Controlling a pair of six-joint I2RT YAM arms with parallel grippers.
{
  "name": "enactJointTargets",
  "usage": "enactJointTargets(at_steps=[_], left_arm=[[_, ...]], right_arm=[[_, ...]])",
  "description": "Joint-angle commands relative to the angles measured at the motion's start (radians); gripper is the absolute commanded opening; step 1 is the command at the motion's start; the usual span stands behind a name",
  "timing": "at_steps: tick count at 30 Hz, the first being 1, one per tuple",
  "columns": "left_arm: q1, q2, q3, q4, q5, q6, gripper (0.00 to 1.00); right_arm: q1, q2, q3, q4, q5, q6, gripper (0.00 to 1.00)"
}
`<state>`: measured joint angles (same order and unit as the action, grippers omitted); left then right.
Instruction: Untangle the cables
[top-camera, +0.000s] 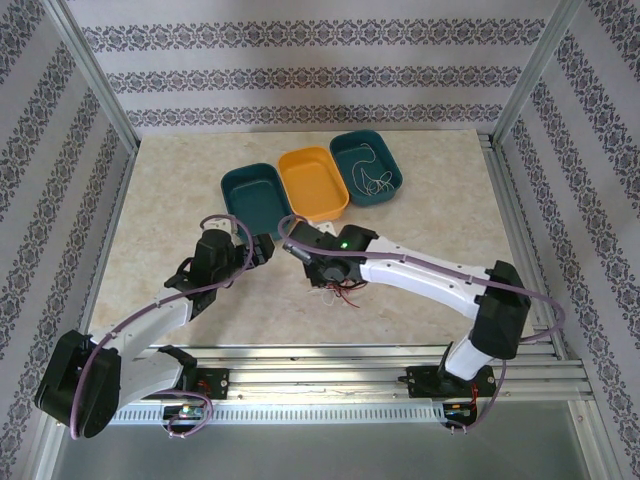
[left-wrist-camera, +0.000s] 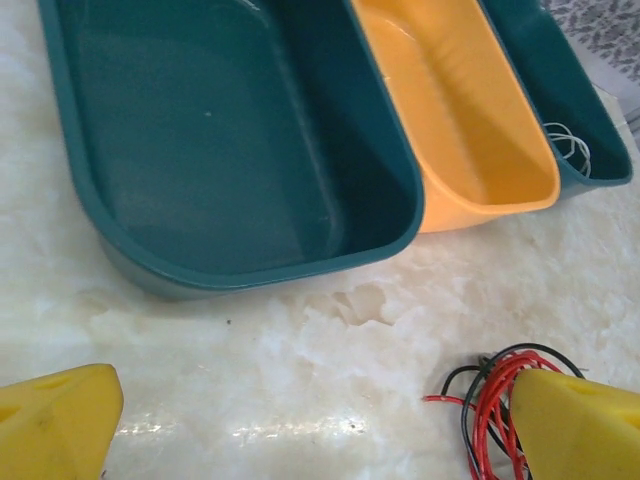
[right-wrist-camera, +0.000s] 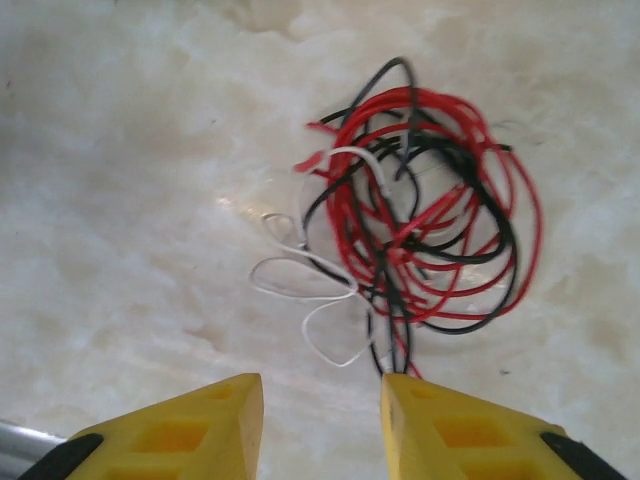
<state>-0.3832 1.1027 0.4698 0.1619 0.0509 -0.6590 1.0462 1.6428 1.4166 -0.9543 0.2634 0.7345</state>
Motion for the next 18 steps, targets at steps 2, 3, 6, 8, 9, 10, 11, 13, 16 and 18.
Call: enactJointTargets(at_steps=[2, 3, 6, 8, 9, 10, 11, 13, 16, 18], left_arm=[[0.018, 0.013, -0.001, -0.023, 0.007, -0.031, 0.99], [0.02, 0.02, -0.001, -0.023, 0.005, -0.032, 0.99], [0.029, 0.035, -0.006, -0.018, 0.006, -0.043, 0.99], [0.038, 0.045, -0.012, -0.012, 0.006, -0.057, 0.99], [0.043, 0.05, -0.015, -0.006, 0.007, -0.064, 0.99], [0.049, 0.056, -0.019, 0.001, 0.009, -0.069, 0.99], [0.054, 0.061, -0.02, 0.007, 0.012, -0.078, 0.99], [0.064, 0.079, -0.022, 0.019, 0.021, -0.089, 0.99], [0.073, 0.103, -0.026, 0.038, 0.027, -0.1, 0.99], [0.074, 0.114, -0.03, 0.059, 0.033, -0.107, 0.99]], right_arm=[[0.024, 0.072, 0.065, -0.035, -0.02, -0.021, 0.33], [0.025, 0.086, 0.067, -0.042, -0.011, -0.024, 0.33], [0.019, 0.114, 0.05, -0.044, 0.008, -0.024, 0.33], [0.015, 0.128, 0.037, -0.037, 0.008, -0.031, 0.32], [0.014, 0.135, 0.03, -0.031, 0.007, -0.035, 0.31], [0.011, 0.143, 0.028, -0.03, 0.003, -0.038, 0.3], [0.008, 0.149, 0.027, -0.028, -0.002, -0.041, 0.29], [0.008, 0.161, 0.025, -0.016, -0.009, -0.057, 0.28], [-0.001, 0.189, 0.027, -0.014, -0.013, -0.071, 0.28], [-0.014, 0.205, 0.023, -0.017, -0.018, -0.07, 0.28]])
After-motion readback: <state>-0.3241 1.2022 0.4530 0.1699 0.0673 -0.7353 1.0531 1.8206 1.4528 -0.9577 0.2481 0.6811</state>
